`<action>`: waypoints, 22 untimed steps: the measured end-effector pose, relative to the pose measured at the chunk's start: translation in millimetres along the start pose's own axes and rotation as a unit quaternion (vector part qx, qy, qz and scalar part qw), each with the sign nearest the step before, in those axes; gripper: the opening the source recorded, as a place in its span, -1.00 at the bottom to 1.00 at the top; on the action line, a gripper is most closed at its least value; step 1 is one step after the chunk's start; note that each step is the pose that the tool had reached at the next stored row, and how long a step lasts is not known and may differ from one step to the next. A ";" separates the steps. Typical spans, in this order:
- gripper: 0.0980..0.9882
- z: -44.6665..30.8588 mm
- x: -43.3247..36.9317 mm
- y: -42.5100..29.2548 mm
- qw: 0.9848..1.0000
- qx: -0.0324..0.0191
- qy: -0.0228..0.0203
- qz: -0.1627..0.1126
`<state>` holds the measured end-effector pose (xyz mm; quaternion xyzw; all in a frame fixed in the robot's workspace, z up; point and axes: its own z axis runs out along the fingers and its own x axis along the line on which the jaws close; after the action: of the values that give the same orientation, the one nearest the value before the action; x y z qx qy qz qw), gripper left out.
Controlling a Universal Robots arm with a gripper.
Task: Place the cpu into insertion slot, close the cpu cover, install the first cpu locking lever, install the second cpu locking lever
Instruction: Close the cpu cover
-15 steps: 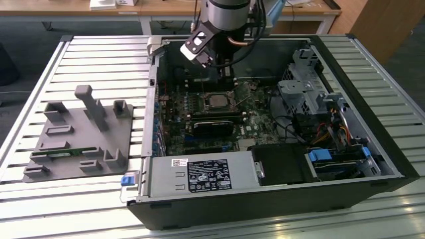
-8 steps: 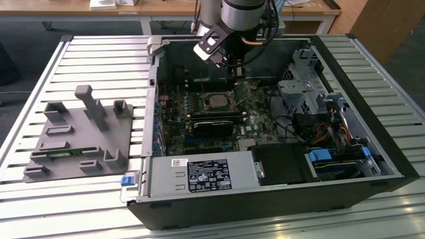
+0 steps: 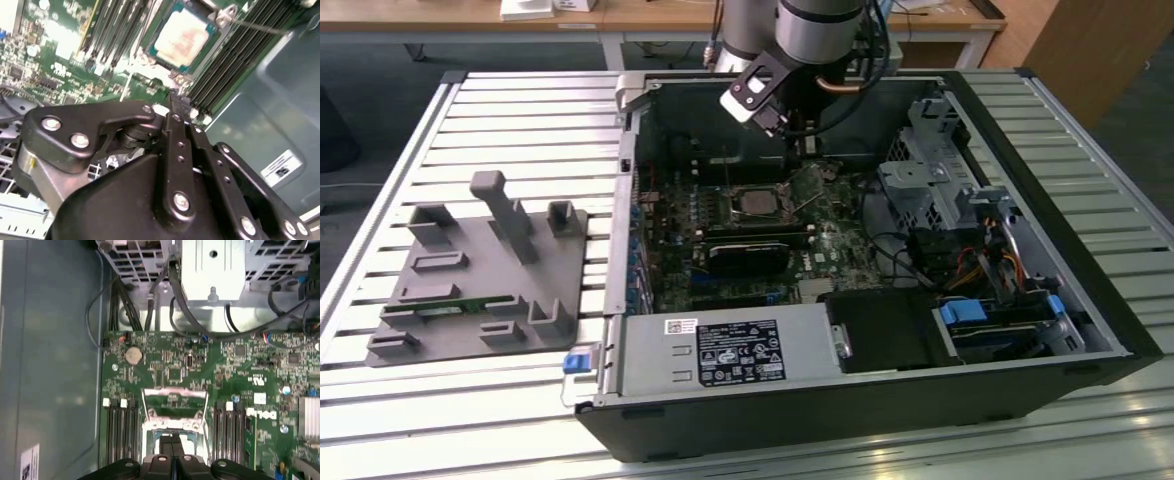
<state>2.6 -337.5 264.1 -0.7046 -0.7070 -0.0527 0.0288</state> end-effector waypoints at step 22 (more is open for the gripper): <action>-0.96 6.6 2.7 43.9 1.000 0.000 -0.001 -0.001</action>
<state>46.7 -334.1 259.3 -0.7043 -0.7074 -0.0518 0.0279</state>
